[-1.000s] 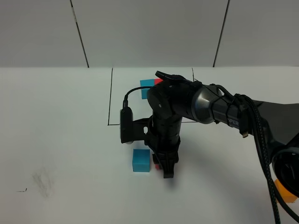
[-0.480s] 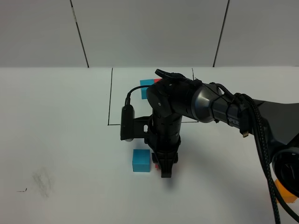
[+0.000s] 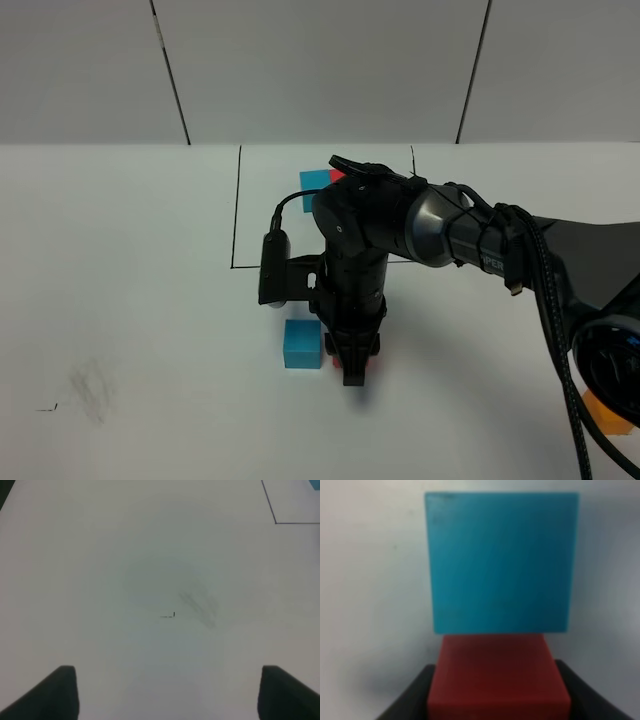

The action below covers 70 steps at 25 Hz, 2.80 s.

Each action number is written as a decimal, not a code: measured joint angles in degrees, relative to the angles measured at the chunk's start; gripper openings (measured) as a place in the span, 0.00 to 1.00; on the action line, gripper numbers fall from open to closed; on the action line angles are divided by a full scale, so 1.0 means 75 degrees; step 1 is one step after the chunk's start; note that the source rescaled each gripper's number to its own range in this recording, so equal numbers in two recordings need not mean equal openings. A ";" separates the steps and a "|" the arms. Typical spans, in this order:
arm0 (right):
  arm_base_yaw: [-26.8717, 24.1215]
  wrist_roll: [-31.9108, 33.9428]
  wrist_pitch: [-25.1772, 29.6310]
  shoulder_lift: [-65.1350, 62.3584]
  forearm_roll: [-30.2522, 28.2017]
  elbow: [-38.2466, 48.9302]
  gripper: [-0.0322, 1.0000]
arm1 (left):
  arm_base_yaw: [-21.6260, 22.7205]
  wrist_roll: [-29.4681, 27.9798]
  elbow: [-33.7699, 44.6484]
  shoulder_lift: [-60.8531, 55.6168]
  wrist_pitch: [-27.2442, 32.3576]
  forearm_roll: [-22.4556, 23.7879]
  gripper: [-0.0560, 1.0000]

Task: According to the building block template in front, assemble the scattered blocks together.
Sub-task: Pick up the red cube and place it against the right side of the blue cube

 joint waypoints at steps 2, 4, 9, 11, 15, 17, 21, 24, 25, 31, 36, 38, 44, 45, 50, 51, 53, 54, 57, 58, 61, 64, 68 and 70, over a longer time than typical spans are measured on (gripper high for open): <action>0.0000 0.0000 0.0000 0.0064 0.0000 -0.0036 0.03 | 0.0000 0.0000 0.0000 0.0000 0.0000 0.0000 0.85; 0.0000 0.0000 -0.0014 0.0114 0.0000 -0.0051 0.03 | 0.0000 0.0000 0.0000 0.0000 0.0000 0.0000 0.85; 0.0000 0.0000 -0.0174 0.0150 0.0000 -0.0061 0.03 | 0.0000 0.0000 0.0000 0.0000 0.0000 0.0000 0.85; 0.0000 -0.0010 -0.0196 0.0150 -0.0007 -0.0061 0.03 | 0.0000 0.0000 0.0000 0.0000 0.0000 0.0000 0.85; 0.0000 -0.0022 -0.0184 0.0263 -0.0007 -0.0207 0.03 | 0.0000 0.0008 0.0000 0.0000 0.0000 0.0000 0.85; 0.0000 -0.0022 -0.0086 0.0328 -0.0007 -0.0334 0.03 | 0.0000 0.0008 0.0000 0.0000 0.0000 0.0000 0.85; 0.0014 -0.0022 0.0025 0.0409 -0.0007 -0.0460 0.03 | 0.0000 0.0008 0.0000 0.0000 0.0000 0.0000 0.85; 0.0039 -0.0022 0.0067 0.0409 -0.0026 -0.0483 0.03 | 0.0000 0.0008 0.0000 0.0000 0.0000 0.0000 0.85; 0.0045 -0.0022 0.0078 0.0423 -0.0033 -0.0491 0.03 | 0.0000 0.0008 0.0000 0.0000 0.0000 0.0000 0.85; 0.0063 0.0008 0.0142 0.0422 0.0002 -0.0500 0.03 | 0.0000 0.0008 0.0000 0.0000 0.0000 0.0000 0.85; 0.0063 0.0117 0.0206 0.0422 0.0060 -0.0500 0.03 | 0.0000 0.0008 0.0000 0.0000 0.0000 0.0005 0.85; 0.0065 0.0145 0.0230 0.0422 0.0060 -0.0500 0.03 | 0.0000 0.0008 0.0000 0.0000 0.0000 0.0005 0.85; 0.0065 0.0151 0.0300 0.0422 0.0102 -0.0509 0.03 | 0.0000 0.0008 0.0000 0.0000 0.0000 0.0049 0.85; 0.0065 0.0151 0.0307 0.0422 0.0108 -0.0509 0.03 | 0.0000 0.0008 0.0000 0.0000 0.0000 0.0072 0.85; 0.0065 0.0151 0.0309 0.0422 0.0131 -0.0509 0.03 | 0.0000 0.0008 0.0000 0.0000 0.0000 0.0144 0.85; 0.0065 0.0151 0.0309 0.0422 0.0131 -0.0509 0.03 | 0.0000 0.0008 0.0000 0.0000 0.0000 0.0146 0.85; 0.0065 0.0151 0.0302 0.0422 0.0131 -0.0509 0.03 | 0.0000 0.0008 0.0000 0.0000 0.0000 0.0146 0.85; 0.0072 0.0151 0.0286 0.0422 0.0131 -0.0509 0.03 | 0.0000 0.0008 0.0000 0.0000 0.0000 0.0146 0.85; 0.0095 0.0176 0.0227 0.0422 0.0131 -0.0509 0.03 | 0.0000 0.0008 0.0000 0.0000 0.0000 0.0148 0.85; 0.0104 0.0176 0.0201 0.0422 0.0131 -0.0509 0.03 | 0.0000 0.0008 0.0000 0.0000 0.0000 0.0148 0.85; 0.0126 0.0182 0.0178 0.0422 0.0141 -0.0509 0.03 | 0.0000 0.0008 0.0000 0.0000 0.0000 0.0148 0.85; 0.0131 0.0182 0.0169 0.0422 0.0141 -0.0509 0.03 | 0.0000 0.0000 0.0000 0.0000 0.0000 0.0155 0.85; 0.0140 0.0191 0.0143 0.0422 0.0141 -0.0509 0.03 | 0.0000 0.0000 0.0000 0.0000 0.0000 0.0155 0.85; 0.0140 0.0262 0.0143 0.0422 0.0144 -0.0509 0.03 | 0.0000 0.0000 0.0000 0.0000 0.0000 0.0162 0.85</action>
